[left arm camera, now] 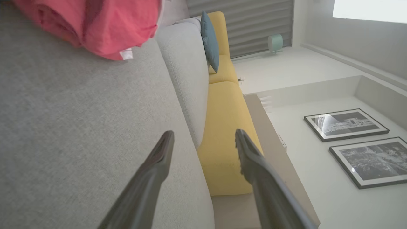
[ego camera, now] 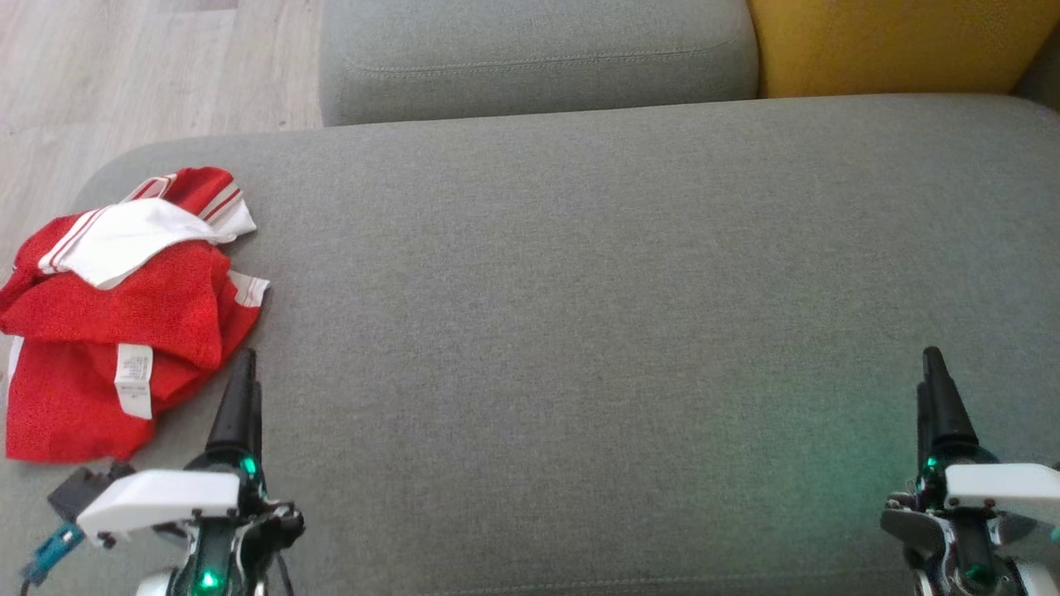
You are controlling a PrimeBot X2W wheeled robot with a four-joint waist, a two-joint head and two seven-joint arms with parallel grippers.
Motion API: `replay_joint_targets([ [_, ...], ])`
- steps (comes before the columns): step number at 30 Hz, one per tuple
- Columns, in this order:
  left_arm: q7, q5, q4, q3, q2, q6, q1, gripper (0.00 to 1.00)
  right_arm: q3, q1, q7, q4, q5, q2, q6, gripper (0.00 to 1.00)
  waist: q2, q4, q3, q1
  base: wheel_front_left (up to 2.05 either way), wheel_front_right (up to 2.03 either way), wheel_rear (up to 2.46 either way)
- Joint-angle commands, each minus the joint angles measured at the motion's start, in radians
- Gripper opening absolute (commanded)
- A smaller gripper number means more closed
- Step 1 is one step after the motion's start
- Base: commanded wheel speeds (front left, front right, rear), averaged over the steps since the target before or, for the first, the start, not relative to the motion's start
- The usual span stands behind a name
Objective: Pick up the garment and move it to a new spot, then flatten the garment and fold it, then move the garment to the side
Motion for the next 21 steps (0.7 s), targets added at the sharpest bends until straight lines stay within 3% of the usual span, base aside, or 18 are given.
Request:
replay_joint_targets([
  [1,-0.01,0.03,-0.046,0.005,0.013,-0.004,-0.06,1.0,0.007,-0.055,-0.01,-0.045,-0.03,-0.022,0.0,1.0,-0.0001,-0.001,0.0,0.0,0.0,0.0,0.0],
  [21,-0.069,0.331,-0.094,-0.047,0.026,-0.006,-0.089,1.0,0.043,-0.052,-0.004,-0.154,-0.344,-0.045,0.0,1.0,-0.0001,-0.006,-0.004,0.0,0.0,0.0,0.0],
])
